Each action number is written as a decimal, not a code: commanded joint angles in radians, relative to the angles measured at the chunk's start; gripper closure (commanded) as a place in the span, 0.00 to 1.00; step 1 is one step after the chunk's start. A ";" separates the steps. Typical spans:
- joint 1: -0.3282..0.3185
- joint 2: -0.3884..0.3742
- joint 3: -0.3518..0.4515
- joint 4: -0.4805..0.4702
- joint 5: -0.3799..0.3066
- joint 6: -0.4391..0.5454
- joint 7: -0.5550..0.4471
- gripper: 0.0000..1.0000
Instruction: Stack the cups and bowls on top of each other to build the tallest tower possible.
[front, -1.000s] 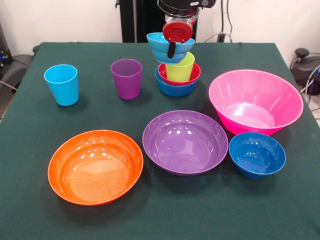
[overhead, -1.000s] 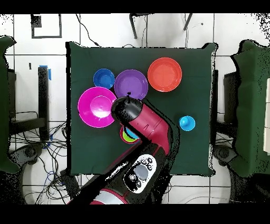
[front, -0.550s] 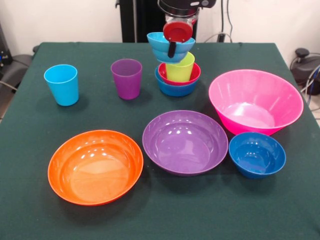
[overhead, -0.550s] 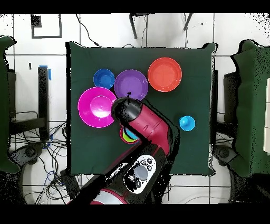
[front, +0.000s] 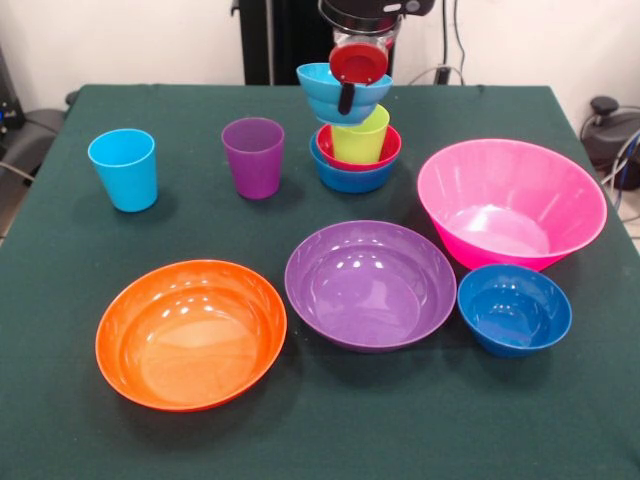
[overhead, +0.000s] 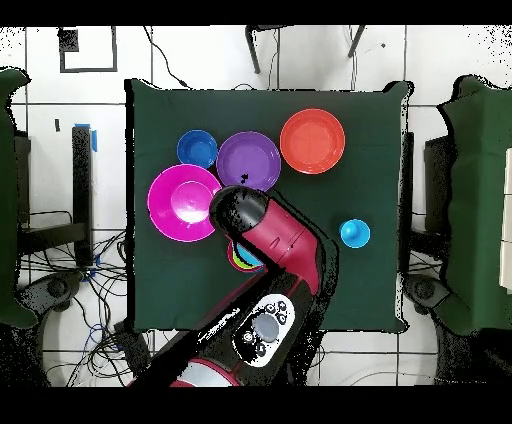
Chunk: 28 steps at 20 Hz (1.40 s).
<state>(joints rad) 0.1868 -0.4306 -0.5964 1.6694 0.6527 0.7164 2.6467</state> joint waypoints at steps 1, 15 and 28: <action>0.010 0.004 0.156 0.038 -0.017 -0.016 0.102 1.00; 0.021 0.000 0.165 0.034 -0.002 -0.006 0.126 1.00; 0.033 0.003 0.174 0.023 0.008 -0.003 0.151 1.00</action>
<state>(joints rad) 0.2077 -0.4332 -0.5659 1.6756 0.6533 0.7164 2.6467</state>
